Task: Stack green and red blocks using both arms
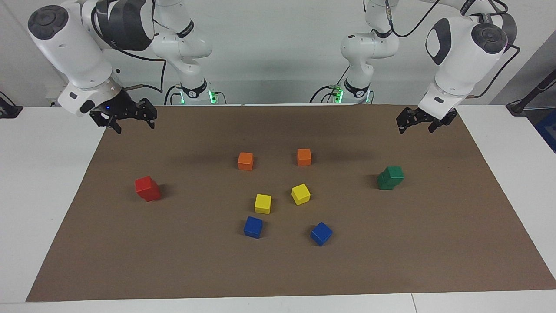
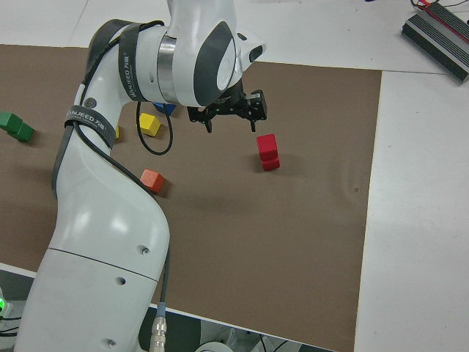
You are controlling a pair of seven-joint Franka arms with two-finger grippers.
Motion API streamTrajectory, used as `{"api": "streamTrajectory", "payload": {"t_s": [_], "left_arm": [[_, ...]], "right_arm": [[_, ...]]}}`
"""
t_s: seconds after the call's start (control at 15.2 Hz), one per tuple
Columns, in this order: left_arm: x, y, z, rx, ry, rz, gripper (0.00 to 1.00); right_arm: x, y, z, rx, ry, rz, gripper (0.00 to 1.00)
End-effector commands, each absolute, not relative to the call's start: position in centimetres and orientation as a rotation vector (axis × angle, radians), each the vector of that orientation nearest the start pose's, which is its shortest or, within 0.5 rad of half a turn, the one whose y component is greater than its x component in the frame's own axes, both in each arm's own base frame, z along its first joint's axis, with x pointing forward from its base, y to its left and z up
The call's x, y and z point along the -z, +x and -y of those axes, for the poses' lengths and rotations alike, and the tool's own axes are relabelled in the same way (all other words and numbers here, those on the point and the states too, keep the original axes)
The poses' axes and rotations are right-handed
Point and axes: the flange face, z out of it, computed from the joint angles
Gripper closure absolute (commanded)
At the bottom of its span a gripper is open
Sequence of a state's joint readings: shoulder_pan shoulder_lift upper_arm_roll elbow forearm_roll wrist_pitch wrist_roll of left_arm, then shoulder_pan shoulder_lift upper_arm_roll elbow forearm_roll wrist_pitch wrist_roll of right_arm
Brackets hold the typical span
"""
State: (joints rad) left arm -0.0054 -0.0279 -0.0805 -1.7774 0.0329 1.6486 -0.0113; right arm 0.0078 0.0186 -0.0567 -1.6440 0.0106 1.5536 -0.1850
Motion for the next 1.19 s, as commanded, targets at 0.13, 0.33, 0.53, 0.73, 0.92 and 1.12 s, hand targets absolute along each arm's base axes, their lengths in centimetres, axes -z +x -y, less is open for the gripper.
{"api": "streamTrajectory", "payload": {"t_s": [0.13,0.33,0.53,0.73,0.92,1.12], "left_arm": [[-55.9,53.3,4.0,-0.154,-3.111,-0.134,0.0],[-57.4,53.3,4.2,-0.138,-3.112,-0.135,0.0],[-57.3,53.2,3.9,-0.145,-3.112,-0.128,0.0],[-57.7,53.8,3.6,-0.094,-3.135,-0.11,0.0],[-59.1,53.6,3.6,-0.085,-3.145,-0.1,0.0],[-59.1,53.7,3.8,-0.087,-3.145,-0.105,0.0]], "right_arm": [[-60.2,54.4,2.4,-0.135,-3.141,0.186,0.0],[-59.9,54.3,1.7,-0.144,-3.137,0.193,0.0],[-60.2,55.3,1.3,-0.022,-3.14,0.083,0.0],[-60.3,55.4,1.3,-0.002,-3.139,0.06,0.0],[-60.2,55.5,1.4,-0.002,-3.139,0.065,0.0],[-60.1,55.5,1.4,-0.007,-3.14,0.065,0.0]]}}
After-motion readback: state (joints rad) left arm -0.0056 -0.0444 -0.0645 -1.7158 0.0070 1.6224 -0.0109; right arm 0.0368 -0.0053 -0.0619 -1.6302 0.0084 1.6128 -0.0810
